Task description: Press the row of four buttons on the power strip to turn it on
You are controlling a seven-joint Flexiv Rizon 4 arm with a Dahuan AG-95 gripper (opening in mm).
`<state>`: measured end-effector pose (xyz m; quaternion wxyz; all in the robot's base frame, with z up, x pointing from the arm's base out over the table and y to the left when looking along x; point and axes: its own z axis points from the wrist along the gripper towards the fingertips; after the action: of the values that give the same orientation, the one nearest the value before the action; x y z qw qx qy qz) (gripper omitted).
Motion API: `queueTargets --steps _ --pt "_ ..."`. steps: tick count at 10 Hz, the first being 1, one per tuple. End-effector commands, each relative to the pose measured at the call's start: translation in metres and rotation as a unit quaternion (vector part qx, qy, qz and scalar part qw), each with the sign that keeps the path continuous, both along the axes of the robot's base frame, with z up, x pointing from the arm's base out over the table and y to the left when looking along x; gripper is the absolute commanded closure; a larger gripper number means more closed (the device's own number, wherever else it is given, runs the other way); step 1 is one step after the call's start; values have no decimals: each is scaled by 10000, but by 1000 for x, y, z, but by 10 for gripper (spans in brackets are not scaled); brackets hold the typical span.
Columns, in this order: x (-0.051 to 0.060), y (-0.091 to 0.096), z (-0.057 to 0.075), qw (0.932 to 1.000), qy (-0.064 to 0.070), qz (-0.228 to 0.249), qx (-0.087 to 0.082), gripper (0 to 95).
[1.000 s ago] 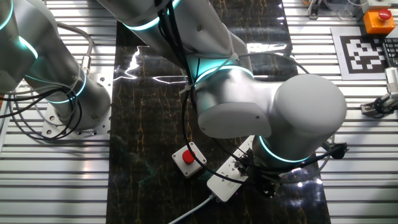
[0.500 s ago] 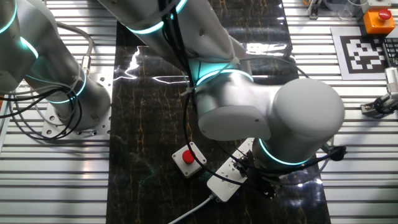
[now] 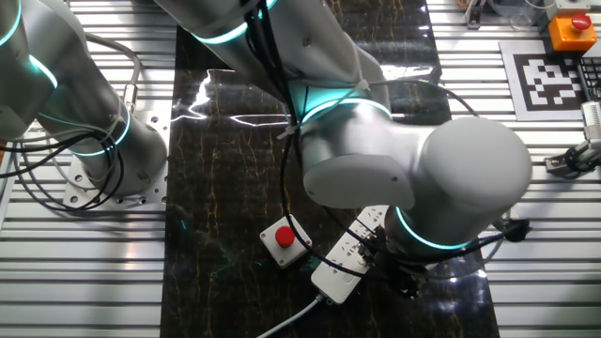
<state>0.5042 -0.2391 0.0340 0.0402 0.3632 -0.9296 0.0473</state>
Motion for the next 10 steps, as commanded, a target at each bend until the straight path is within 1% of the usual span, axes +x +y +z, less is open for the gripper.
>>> queueTargets --steps 1,2,10 --pt "0 1 4 10000 58 4 45 380" --pt "-1 2 9 10000 85 28 39 380" --pt "-4 5 1 9999 81 66 62 380"
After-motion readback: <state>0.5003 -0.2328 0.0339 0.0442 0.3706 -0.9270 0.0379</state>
